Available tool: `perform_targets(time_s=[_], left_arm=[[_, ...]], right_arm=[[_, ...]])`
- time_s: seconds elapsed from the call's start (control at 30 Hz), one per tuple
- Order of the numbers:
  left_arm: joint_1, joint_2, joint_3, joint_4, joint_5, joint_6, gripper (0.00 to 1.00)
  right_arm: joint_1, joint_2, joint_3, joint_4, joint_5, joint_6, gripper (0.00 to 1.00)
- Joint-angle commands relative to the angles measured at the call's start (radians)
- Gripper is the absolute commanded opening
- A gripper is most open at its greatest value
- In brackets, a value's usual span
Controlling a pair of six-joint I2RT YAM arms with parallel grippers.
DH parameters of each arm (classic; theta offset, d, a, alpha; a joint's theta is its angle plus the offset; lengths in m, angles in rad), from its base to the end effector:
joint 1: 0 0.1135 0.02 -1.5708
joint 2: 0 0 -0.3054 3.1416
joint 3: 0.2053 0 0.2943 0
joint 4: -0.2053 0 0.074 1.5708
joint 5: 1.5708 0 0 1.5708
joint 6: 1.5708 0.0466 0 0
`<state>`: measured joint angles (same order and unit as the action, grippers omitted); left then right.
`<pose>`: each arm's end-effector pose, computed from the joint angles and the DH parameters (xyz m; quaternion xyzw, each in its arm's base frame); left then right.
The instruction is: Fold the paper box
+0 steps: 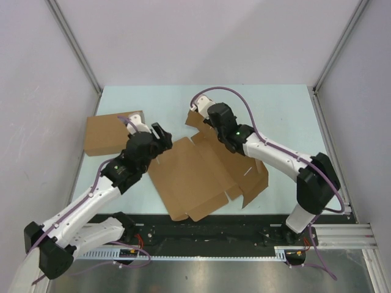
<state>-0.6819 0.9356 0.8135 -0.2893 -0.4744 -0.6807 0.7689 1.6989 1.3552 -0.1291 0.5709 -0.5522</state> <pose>0.1981 -0.1334 0.3376 -0.1282 0.8133 -0.1826 0.5374 0.3418 0.2957 0.3242 -0.3862 0.7365 -0.1847 0.5238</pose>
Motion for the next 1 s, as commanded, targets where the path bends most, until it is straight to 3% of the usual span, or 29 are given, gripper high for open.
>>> perform_targets(time_s=[0.0, 0.23, 0.4, 0.63, 0.77, 0.83, 0.93, 0.97], left_arm=[[0.138, 0.023, 0.004, 0.157, -0.024, -0.008, 0.73], [0.217, 0.178, -0.157, 0.684, 0.152, 0.050, 0.78], [0.280, 0.337, -0.134, 0.739, 0.290, -0.043, 1.00], [0.328, 0.445, -0.146, 0.955, 0.344, -0.115, 1.00], [0.373, 0.523, -0.100, 0.981, 0.511, -0.088, 1.00], [0.387, 0.575, -0.131, 1.198, 0.669, -0.100, 1.00], [0.397, 0.696, -0.155, 1.479, 0.790, -0.166, 0.89], [0.397, 0.762, -0.152, 1.531, 0.812, -0.184, 0.80]], right_arm=[[0.003, -0.136, -0.039, -0.038, -0.043, 0.014, 0.01], [0.062, -0.196, -0.113, -0.044, 0.075, -0.054, 0.00], [0.078, -0.199, -0.157, -0.007, 0.139, -0.090, 0.00], [0.109, -0.168, -0.223, 0.101, 0.267, -0.163, 0.01], [0.122, -0.162, -0.283, 0.207, 0.331, -0.222, 0.01], [0.132, -0.162, -0.323, 0.284, 0.359, -0.253, 0.01], [0.148, -0.166, -0.350, 0.357, 0.379, -0.310, 0.01], [0.153, -0.169, -0.358, 0.379, 0.385, -0.339, 0.01]])
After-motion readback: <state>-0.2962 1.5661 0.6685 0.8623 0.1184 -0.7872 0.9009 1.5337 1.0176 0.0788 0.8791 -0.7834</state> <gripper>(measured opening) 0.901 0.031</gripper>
